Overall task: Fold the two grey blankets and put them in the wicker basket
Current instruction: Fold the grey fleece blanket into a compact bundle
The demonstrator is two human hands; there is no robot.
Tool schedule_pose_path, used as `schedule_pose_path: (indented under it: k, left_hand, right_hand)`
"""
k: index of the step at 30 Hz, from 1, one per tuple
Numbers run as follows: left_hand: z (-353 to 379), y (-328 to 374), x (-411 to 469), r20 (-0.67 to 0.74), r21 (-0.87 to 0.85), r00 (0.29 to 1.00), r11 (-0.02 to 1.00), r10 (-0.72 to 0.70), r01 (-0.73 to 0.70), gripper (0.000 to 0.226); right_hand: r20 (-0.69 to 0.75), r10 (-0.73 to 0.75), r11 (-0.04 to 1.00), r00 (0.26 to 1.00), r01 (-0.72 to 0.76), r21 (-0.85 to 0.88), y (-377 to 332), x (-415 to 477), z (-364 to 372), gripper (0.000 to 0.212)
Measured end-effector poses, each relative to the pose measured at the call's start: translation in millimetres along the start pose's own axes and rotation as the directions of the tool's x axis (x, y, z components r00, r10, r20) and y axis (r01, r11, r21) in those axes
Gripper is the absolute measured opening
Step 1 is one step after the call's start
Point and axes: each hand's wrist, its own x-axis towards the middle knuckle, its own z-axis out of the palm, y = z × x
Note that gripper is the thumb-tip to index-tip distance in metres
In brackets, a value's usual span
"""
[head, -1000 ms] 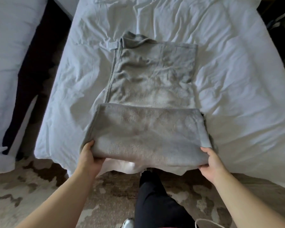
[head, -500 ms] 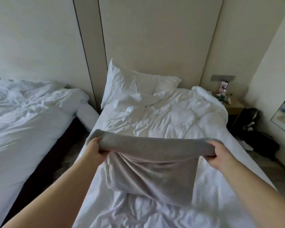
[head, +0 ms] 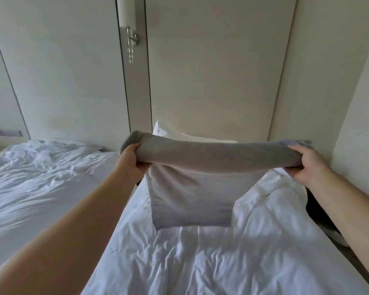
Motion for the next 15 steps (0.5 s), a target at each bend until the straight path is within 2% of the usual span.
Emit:
schedule_pose_path:
  k: [2, 5, 12, 15]
  left_hand:
    - [-27, -20, -11, -0.036, 0.028, 0.999, 0.999, -0.025, 0.026, 0.025]
    - [-85, -58, -34, -0.111, 0.077, 0.990, 0.992, -0.088, 0.097, 0.040]
    - [-247, -155, -134, -0.327, 0.174, 0.922, 0.945, -0.209, 0.276, 0.045]
    - [-313, -189, -196, -0.380, 0.179, 0.874, 0.904, -0.301, 0.389, 0.046]
  right_hand:
    - [-0.050, 0.051, 0.998, 0.997, -0.053, -0.025, 27, -15, -24, 0.008]
    - [-0.155, 0.155, 0.986, 0.976, -0.163, -0.038, 84, -45, -69, 0.025]
    - [-0.275, 0.375, 0.910, 0.885, -0.408, -0.073, 230, -180, -192, 0.008]
    - [-0.355, 0.405, 0.888, 0.843, -0.456, -0.069, 269, -251, -240, 0.016]
